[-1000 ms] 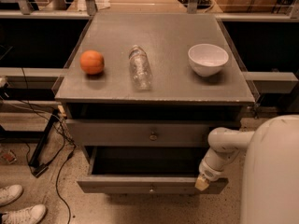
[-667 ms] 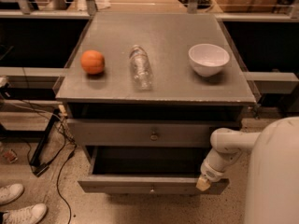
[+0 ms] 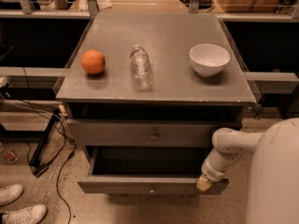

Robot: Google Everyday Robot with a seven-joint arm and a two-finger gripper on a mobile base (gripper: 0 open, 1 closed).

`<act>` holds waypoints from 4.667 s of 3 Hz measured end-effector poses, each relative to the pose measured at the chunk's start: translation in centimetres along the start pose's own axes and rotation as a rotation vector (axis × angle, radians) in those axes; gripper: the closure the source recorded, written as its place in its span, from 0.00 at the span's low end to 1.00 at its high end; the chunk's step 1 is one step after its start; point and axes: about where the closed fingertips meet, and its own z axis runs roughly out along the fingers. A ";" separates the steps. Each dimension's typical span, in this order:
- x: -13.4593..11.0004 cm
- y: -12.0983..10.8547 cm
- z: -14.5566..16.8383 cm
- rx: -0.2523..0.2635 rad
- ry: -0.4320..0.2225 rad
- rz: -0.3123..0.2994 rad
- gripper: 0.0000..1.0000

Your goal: Open middle drawer

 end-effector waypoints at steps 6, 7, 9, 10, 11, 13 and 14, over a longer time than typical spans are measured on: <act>0.6 0.2 -1.0 0.007 -0.055 0.008 1.00; 0.5 0.1 -1.1 0.007 -0.055 0.008 1.00; 0.5 0.1 -1.0 0.006 -0.055 0.008 0.58; 0.5 0.1 -1.0 0.006 -0.055 0.008 0.34; 0.5 0.1 -1.0 0.006 -0.055 0.008 0.11; 0.5 0.1 -0.9 0.004 -0.054 0.008 0.00; 0.2 0.3 -0.9 0.011 -0.050 0.009 0.00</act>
Offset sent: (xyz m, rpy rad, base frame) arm -0.1200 -0.0626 0.0412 0.0878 -0.0683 -0.1534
